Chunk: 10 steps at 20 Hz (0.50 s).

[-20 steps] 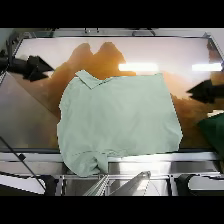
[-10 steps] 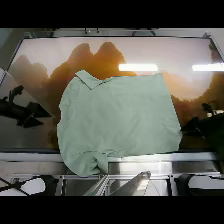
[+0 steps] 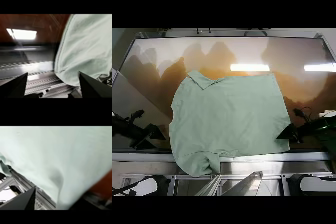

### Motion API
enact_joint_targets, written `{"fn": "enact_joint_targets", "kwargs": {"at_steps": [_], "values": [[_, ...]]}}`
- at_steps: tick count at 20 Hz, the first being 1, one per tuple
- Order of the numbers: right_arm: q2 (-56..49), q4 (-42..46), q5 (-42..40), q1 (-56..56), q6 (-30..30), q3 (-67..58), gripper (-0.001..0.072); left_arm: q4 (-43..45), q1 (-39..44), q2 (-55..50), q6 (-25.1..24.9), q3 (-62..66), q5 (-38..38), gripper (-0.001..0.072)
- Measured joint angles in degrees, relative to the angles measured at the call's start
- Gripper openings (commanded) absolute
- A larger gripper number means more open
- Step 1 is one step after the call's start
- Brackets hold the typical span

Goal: Fold the shirts.

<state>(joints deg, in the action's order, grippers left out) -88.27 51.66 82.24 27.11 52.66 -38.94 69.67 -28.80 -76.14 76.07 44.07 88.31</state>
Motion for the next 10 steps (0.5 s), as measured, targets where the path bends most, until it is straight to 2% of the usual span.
{"fn": "enact_joint_targets", "kwargs": {"at_steps": [4, 8, 9, 10], "values": [[0.02, -6.86, -4.35, -2.67, -2.40, 0.22, 0.0431, 0.42, 4.42, -0.02, 1.14, -3.08, -2.84, 0.0704], [0.02, -10.82, -7.02, -3.37, -3.91, 0.28, 0.0431, 0.37, 12.72, -3.80, 1.99, -4.42, -4.44, 0.0697], [0.02, -11.32, -7.34, -3.43, -4.15, 0.28, 0.0431, 0.07, 14.86, -5.33, 2.12, -4.20, -3.89, 0.0683], [0.02, -11.78, -7.61, -3.50, -4.33, 0.28, 0.0431, -0.28, 17.14, -7.04, 2.19, -3.87, -3.28, 0.0586]]}}
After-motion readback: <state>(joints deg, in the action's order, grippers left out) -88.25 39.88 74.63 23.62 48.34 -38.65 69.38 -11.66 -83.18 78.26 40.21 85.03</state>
